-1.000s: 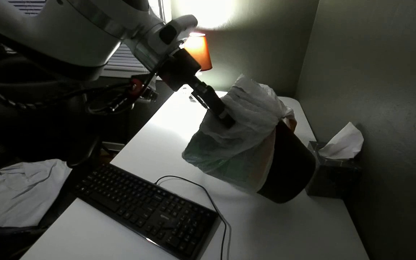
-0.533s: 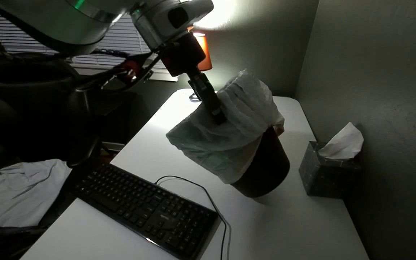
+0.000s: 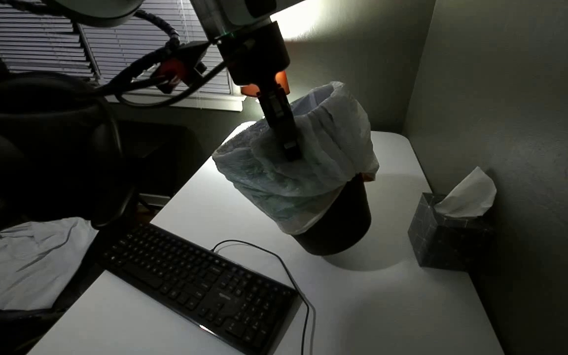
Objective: Put the black bucket in an upright position
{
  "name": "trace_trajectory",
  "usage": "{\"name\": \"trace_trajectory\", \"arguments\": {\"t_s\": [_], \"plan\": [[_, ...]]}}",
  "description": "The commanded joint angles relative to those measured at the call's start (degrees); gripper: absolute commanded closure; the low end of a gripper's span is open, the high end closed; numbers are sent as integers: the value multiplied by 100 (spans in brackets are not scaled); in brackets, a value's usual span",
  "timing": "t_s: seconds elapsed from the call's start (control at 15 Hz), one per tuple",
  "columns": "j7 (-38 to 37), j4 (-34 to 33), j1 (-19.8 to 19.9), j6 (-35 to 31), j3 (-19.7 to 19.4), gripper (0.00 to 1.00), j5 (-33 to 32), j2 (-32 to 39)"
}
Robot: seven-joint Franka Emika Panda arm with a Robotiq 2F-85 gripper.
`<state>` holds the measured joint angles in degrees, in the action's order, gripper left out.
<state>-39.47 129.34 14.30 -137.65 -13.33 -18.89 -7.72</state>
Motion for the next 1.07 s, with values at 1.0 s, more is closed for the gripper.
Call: {"name": "trace_trajectory", "arguments": {"t_s": [1.0], "plan": [[2111, -722, 348, 909, -471, 99, 2937, 516]]}}
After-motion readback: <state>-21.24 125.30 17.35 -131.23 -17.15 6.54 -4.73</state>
